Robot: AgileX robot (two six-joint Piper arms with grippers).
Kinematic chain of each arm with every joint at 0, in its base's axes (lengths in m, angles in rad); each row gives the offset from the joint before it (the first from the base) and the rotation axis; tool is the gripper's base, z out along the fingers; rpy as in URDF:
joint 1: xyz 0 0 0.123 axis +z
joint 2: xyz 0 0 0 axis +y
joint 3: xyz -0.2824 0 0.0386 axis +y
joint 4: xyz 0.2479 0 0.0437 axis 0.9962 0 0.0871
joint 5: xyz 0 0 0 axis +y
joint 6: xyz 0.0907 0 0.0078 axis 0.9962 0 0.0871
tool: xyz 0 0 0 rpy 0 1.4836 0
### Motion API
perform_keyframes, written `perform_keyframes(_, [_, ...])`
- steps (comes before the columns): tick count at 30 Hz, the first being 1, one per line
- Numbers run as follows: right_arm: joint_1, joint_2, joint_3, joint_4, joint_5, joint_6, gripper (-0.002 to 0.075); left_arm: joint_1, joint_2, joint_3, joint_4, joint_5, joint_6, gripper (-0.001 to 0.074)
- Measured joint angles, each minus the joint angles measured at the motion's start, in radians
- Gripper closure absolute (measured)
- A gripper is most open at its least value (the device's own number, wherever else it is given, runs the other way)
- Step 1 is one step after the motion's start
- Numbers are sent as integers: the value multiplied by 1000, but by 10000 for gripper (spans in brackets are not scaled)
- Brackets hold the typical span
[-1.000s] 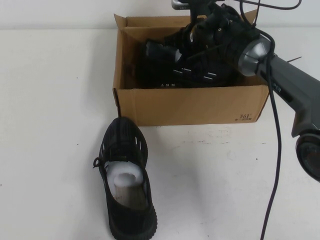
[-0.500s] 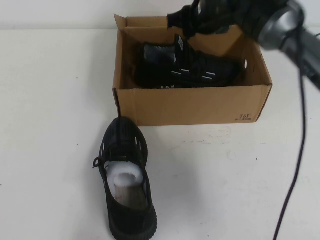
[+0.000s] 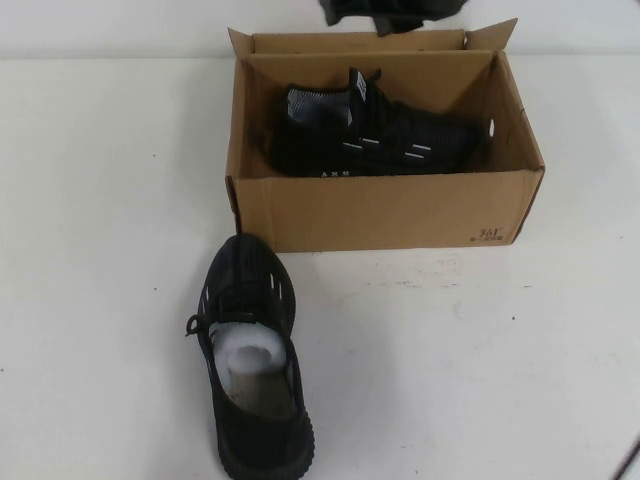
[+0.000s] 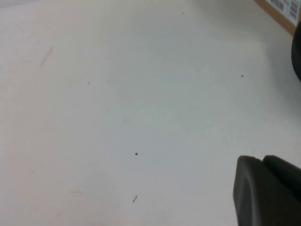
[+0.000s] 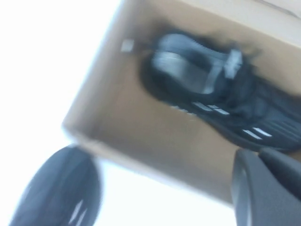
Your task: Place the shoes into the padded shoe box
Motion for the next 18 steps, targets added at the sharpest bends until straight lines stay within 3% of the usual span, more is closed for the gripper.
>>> perform_keyframes(10, [16,-408,468,-17,-2,1,732,0,0,0,0,0,0,739])
perform_keyframes(18, [16,-542,627,-84,-2,-74,732,0,0,0,0,0,0,739])
